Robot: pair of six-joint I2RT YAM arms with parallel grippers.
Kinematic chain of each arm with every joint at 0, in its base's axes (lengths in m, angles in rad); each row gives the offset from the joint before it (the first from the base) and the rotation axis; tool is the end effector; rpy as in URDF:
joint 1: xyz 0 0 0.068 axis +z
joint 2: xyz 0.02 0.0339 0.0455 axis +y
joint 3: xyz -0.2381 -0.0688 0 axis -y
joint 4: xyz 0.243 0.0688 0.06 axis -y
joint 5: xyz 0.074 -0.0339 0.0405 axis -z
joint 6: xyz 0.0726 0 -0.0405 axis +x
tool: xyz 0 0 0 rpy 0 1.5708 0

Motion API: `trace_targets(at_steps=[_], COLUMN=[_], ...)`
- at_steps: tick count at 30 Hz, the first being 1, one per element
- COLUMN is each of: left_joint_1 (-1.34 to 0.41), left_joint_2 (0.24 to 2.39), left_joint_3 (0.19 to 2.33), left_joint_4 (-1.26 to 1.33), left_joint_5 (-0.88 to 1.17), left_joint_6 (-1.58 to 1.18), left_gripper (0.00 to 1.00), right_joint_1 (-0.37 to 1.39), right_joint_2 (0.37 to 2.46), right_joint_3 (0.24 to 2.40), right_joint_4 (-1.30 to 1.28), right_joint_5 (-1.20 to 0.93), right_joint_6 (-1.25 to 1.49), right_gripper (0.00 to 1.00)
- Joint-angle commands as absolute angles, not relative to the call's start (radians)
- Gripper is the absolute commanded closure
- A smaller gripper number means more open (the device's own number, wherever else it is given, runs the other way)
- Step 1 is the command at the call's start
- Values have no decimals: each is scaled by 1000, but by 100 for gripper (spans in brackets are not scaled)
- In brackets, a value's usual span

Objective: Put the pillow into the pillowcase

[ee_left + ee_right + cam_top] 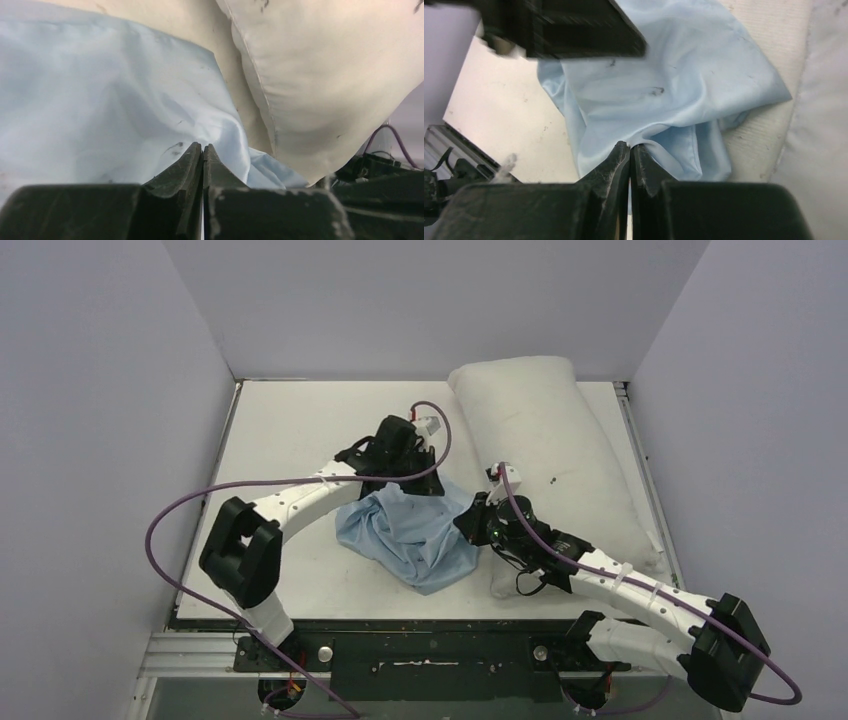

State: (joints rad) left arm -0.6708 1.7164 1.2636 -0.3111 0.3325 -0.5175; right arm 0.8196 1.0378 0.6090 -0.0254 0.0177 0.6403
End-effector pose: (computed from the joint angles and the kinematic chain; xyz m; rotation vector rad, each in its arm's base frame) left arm 0.3004 -0.2686 0.1981 0.3682 2.4671 -0.9405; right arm 0.1898 0.2013 0.2078 -0.1803 2.1382 0.8795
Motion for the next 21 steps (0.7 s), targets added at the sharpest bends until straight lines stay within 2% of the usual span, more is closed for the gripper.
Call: trace_targets(at_steps=[1, 6, 10, 12, 21], left_joint_1=[-586, -551, -591, -632, -767], left_joint_2=[1546, 1440, 1463, 1504, 1718], left_joint_3=[1340, 1261, 1221, 1236, 1318], left_joint_4=[-381, -347, -264, -270, -277], left_joint_5=[222, 185, 315, 319, 292], left_joint_6=[-476, -464, -468, -451, -428], left_gripper=[100, 100, 61, 52, 47], right_joint_1=[825, 827, 827, 827, 830], right_joint_2=[975, 932, 904, 893, 863], right_joint_3=[585, 523, 491, 481, 438], right_joint_4=[-84, -55, -32, -37, -53], right_joint_5=[124, 86, 67, 75, 93], right_joint_6=[663, 681, 683, 683, 712], right_gripper=[100, 100, 100, 100, 100])
